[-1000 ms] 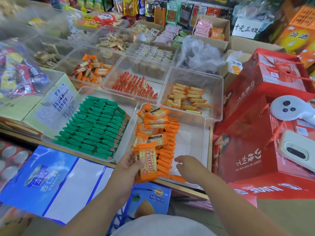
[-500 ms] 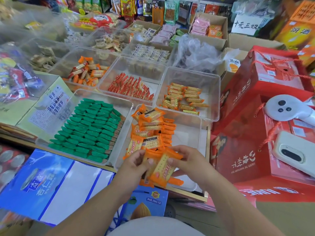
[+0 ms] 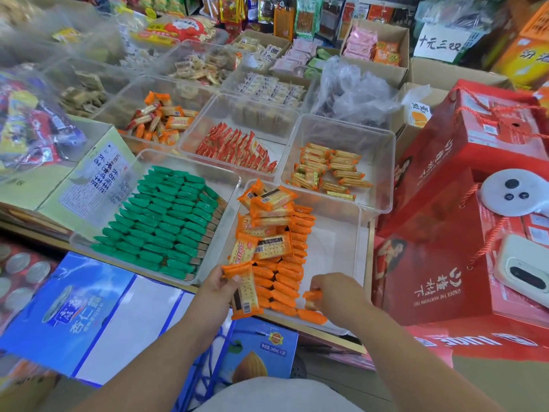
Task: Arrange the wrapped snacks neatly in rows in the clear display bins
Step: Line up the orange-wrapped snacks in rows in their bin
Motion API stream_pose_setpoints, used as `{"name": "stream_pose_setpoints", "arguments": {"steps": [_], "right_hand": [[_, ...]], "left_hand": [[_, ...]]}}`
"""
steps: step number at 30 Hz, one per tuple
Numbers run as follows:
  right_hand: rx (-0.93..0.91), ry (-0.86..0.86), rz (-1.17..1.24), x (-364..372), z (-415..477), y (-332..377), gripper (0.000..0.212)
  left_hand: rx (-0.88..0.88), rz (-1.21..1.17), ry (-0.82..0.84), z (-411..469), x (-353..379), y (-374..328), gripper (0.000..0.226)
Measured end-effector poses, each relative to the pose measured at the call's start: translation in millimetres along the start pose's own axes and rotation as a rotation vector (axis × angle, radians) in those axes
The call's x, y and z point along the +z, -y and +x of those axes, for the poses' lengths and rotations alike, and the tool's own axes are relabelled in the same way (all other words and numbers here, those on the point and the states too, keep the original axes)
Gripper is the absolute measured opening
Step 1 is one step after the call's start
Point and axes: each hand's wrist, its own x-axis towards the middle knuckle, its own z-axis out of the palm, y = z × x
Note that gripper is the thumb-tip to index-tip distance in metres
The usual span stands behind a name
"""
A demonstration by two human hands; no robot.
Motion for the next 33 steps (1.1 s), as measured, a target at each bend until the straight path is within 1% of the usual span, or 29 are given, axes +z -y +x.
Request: {"name": "stream_pose_setpoints", "arguments": {"steps": [3, 6, 9, 11, 12, 13, 14, 15, 17, 18, 21, 23, 24, 26, 28, 30, 32, 33], "right_hand": [[-0.049, 0.198, 0.084, 10, 2, 6, 0.035], [-0.086, 0.305, 0.082, 15, 2, 10, 0.032], [-0.065, 0.293, 0.116, 11, -1, 12, 0.033], [-0.043, 0.217, 0.178, 3, -6, 12, 0.038], [-0.042, 0.150, 0.228, -3, -9, 12, 0.039], [-0.056, 0.078, 0.306, -9, -13, 14, 0.037], [-0.072, 0.026, 0.446, -16, -16, 16, 0.032], [-0.091, 0.017, 0.667, -24, -21, 19, 0.026], [-0.141, 0.121, 1.132, -40, -31, 27, 0.026], [-0.171, 0.157, 1.262, -46, -35, 28, 0.029], [-0.231, 0.154, 1.405, -54, -43, 25, 0.034], [-0.242, 0.136, 1.433, -53, -43, 20, 0.030], [-0.241, 0.115, 1.408, -52, -43, 19, 0.026], [-0.243, 0.055, 1.292, -49, -41, 19, 0.020], [-0.243, -0.005, 1.176, -47, -37, 18, 0.016], [-0.219, -0.070, 1.114, -47, -33, 13, 0.014], [-0.152, -0.198, 0.980, -49, -27, 1, 0.013], [-0.115, -0.267, 0.876, -50, -25, -6, 0.013]], "left_hand": [[0.005, 0.022, 0.021, -1, -1, 2, 0.017], [0.009, 0.017, 0.032, -3, 1, -1, 0.017], [0.023, 0.002, 0.033, -7, 3, -7, 0.015], [0.051, 0.006, 0.064, -10, 6, -14, 0.011], [0.073, 0.009, 0.090, -12, 9, -19, 0.011], [0.102, 0.019, 0.119, -14, 12, -24, 0.011], [0.139, 0.041, 0.149, -16, 16, -30, 0.013], [0.178, 0.071, 0.178, -17, 20, -35, 0.015], [0.243, 0.128, 0.219, -18, 30, -44, 0.019], [0.267, 0.142, 0.231, -17, 34, -48, 0.020], [0.353, 0.187, 0.241, -12, 40, -56, 0.019], [0.402, 0.262, 0.267, -8, 42, -58, 0.019], [0.420, 0.304, 0.292, -7, 43, -58, 0.021], [0.454, 0.382, 0.305, -5, 47, -55, 0.028], [0.464, 0.435, 0.281, -3, 50, -51, 0.032], [0.465, 0.551, 0.235, 1, 50, -44, 0.058], [0.513, 0.845, 0.095, 9, 42, -34, 0.084], [0.540, 1.012, 0.018, 12, 36, -29, 0.090]]}}
